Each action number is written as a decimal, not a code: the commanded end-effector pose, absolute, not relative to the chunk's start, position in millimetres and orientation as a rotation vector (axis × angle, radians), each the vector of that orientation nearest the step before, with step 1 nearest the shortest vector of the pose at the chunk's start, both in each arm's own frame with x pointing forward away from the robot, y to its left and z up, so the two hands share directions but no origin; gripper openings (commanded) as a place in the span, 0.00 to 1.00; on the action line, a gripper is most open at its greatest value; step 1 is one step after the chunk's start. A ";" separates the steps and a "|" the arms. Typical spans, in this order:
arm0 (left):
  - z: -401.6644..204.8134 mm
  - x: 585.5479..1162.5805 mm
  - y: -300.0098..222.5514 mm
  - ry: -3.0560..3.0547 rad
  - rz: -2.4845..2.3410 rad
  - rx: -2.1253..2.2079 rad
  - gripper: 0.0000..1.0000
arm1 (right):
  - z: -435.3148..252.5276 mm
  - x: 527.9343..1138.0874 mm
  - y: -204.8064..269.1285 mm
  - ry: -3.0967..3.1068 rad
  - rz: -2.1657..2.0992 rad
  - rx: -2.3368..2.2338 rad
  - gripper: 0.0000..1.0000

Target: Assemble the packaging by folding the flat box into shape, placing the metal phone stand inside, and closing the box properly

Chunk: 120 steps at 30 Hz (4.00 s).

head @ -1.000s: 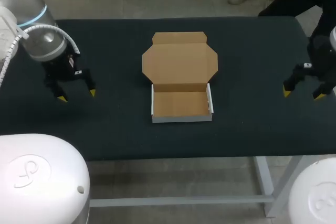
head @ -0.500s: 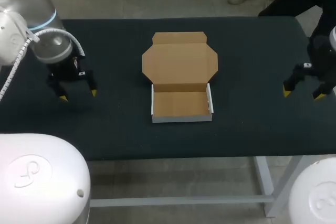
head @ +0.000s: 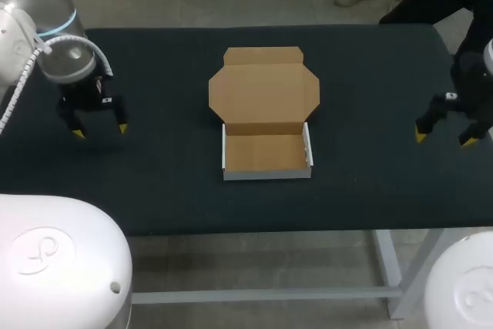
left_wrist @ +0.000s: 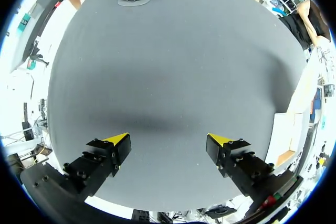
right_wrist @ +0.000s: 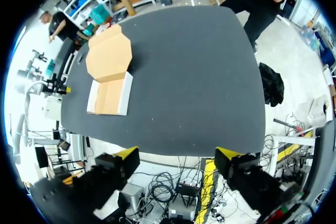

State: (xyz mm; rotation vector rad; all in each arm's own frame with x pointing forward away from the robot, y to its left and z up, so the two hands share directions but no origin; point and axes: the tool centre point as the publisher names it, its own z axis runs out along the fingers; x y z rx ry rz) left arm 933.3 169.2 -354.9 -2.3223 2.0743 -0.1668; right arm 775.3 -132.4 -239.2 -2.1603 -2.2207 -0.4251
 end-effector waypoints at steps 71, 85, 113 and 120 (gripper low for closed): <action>-389.7 1099.6 268.9 2.193 -0.157 -2.222 1.00 | -237.3 774.4 -132.4 -2.220 -0.420 -2.160 1.00; -396.7 1113.5 277.3 2.221 -0.150 -2.185 1.00 | -237.3 774.4 -132.4 -2.220 -0.420 -2.160 1.00; -400.3 1148.3 283.2 2.245 -0.141 -2.137 1.00 | -237.3 774.4 -132.4 -2.220 -0.420 -2.160 1.00; -400.9 1153.8 283.9 2.253 -0.144 -2.131 1.00 | -237.3 774.4 -132.4 -2.220 -0.420 -2.160 1.00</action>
